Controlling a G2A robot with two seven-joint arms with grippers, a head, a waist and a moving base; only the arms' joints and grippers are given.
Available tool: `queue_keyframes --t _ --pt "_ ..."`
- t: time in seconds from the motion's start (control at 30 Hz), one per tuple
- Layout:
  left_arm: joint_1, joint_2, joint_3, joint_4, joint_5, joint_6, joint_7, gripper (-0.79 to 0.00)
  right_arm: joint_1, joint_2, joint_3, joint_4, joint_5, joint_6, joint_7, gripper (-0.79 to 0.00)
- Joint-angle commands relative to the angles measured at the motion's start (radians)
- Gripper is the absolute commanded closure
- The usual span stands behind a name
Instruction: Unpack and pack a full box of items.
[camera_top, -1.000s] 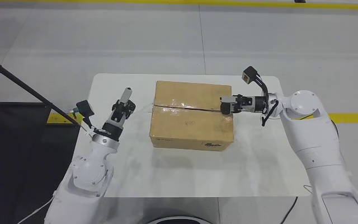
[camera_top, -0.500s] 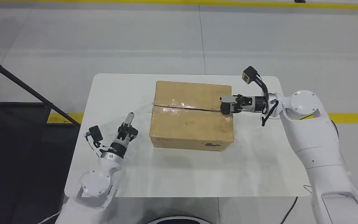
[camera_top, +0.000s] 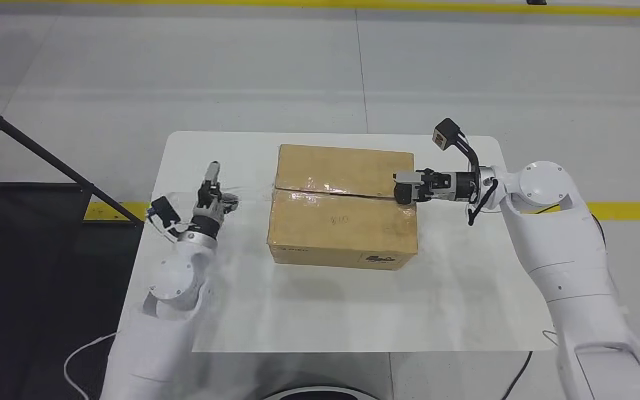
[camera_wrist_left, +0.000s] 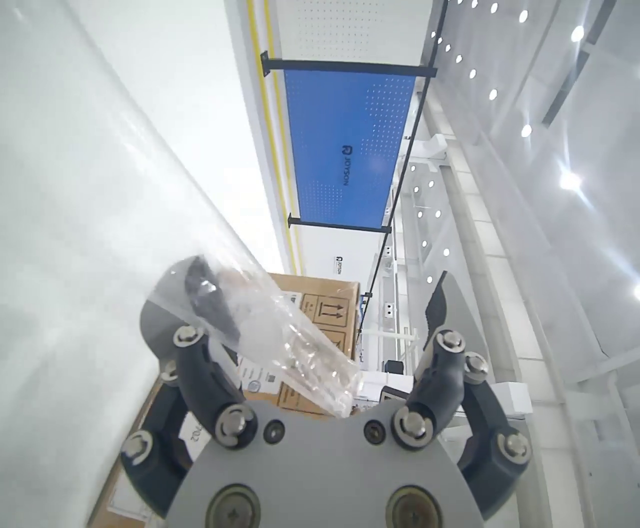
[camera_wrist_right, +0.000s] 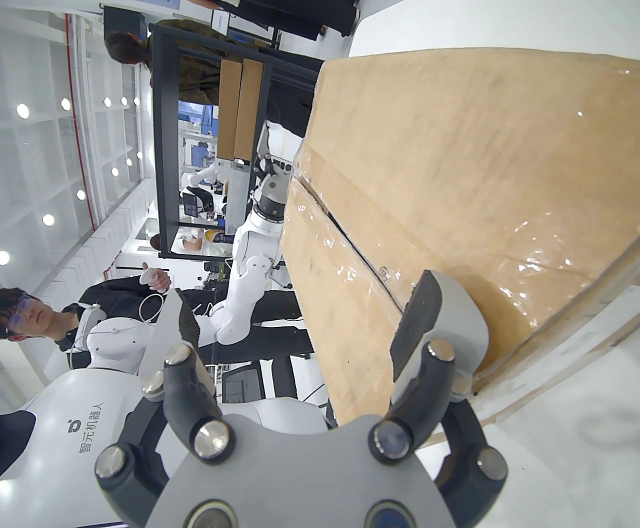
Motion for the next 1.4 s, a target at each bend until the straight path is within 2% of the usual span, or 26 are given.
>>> queue_keyframes --t 0.0,0.2,0.5,0.67,0.87,1.13,1.37 --pt "0.005 0.0 -0.011 -0.026 0.021 -0.011 0.026 -0.785 0.0 0.0 0.0 0.0 0.0 0.0 0.0 -0.785" --pt "0.016 -0.003 -0.014 -0.11 0.13 -0.032 0.097 -0.785 0.0 0.0 0.0 0.0 0.0 0.0 0.0 -0.785" --pt "0.022 -0.013 0.033 -0.216 0.299 -0.035 0.171 -0.785 0.0 0.0 0.0 0.0 0.0 0.0 0.0 -0.785" --pt "-0.003 -0.021 0.063 -0.25 0.341 -0.021 0.19 -0.785 -0.046 0.008 0.022 -0.064 -0.003 0.001 -0.07 -0.785" --pt "-0.024 -0.031 0.113 -0.301 0.389 -0.001 0.187 -0.785 -0.104 0.028 0.085 -0.13 0.023 -0.009 -0.087 -0.785" --pt "-0.064 -0.047 0.196 -0.329 0.434 0.024 0.158 -0.785 -0.187 0.055 0.175 -0.199 0.063 -0.045 -0.076 -0.785" --pt "-0.114 -0.064 0.255 -0.306 0.423 0.049 0.136 -0.785 -0.232 0.072 0.221 -0.213 0.077 -0.061 -0.061 -0.785"
